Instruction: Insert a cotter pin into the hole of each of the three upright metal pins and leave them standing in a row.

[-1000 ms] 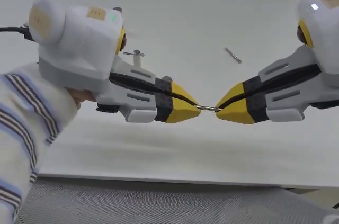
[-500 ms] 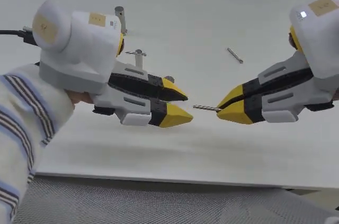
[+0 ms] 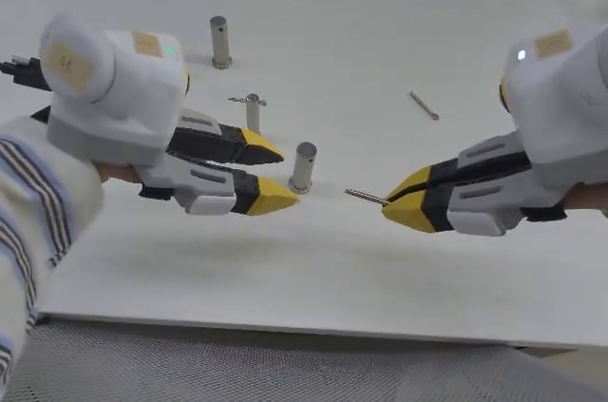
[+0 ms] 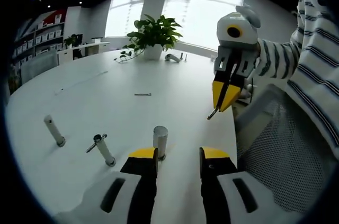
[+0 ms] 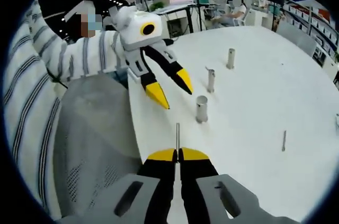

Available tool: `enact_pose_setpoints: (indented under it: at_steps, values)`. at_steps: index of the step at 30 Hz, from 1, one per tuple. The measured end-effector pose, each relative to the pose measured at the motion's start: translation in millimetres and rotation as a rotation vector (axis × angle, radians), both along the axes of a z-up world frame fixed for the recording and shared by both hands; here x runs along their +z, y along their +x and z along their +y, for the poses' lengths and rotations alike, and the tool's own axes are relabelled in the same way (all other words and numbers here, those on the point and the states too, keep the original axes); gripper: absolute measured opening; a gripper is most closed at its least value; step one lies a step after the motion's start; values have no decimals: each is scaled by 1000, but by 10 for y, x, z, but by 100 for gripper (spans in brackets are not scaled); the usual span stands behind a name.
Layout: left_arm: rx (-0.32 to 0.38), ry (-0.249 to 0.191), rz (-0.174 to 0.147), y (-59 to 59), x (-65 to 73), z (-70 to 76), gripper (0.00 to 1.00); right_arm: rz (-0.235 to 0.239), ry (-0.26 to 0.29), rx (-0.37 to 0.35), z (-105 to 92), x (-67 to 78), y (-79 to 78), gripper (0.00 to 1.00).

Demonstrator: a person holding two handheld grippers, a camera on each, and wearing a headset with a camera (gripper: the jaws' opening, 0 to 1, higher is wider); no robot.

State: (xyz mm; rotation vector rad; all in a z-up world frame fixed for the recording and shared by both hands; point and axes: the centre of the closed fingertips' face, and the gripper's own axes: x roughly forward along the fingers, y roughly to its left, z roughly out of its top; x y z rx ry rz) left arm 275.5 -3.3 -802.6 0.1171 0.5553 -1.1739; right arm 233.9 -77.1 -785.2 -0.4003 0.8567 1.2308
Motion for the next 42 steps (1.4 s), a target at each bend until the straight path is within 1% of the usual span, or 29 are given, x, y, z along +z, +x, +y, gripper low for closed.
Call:
enact_pose_setpoints:
  at_steps: [3,5,7,8,11,13,15,16,17,19,20,24,28,30,35,38,40,42]
  values:
    - [9,7,-5,55,-38,17,32,-12,-8,-9,18,-19,0,3]
    - [11,22,-11,88,-86,27,33,-20,-14,-9,24,-31,-1,3]
    - [8,41,-14,111,-135,30,35,-16,-16,-17,30,-49,3,3]
    - [5,44,-18,120,-147,26,35,-9,-15,-24,35,-60,1,3]
    - [1,43,-16,160,-184,4,36,-7,-18,-34,45,-103,6,3]
    - [-5,34,-10,177,-199,-19,36,-6,-16,-40,52,-116,8,3]
    - [-7,36,-8,190,-214,-32,35,-6,-13,-46,62,-124,14,3]
    - [-14,55,-13,199,-244,-36,35,-8,-17,-52,66,-131,22,3]
    - [-14,73,-32,230,-257,-34,35,-6,-21,-55,64,-137,24,3]
    - [-15,64,-27,248,-253,-58,35,-8,-31,-65,58,-154,40,3]
    - [-16,63,-26,253,-254,-68,35,1,-32,-76,56,-164,45,3]
    - [-36,73,-27,259,-296,-116,35,2,-27,-92,64,-169,62,3]
    - [-38,63,-25,273,-308,-144,34,-1,-32,-102,62,-182,79,3]
    - [-42,69,-28,276,-324,-158,33,-6,-34,-105,62,-186,88,3]
    - [-53,79,-35,284,-350,-189,27,-2,-26,-123,74,-189,107,3]
    - [-59,88,-43,291,-371,-206,26,-3,-22,-131,74,-187,129,3]
    - [-61,87,-43,288,-377,-219,25,-5,-21,-137,72,-184,137,3]
    - [-69,99,-47,283,-398,-227,22,-6,-17,-144,76,-177,150,3]
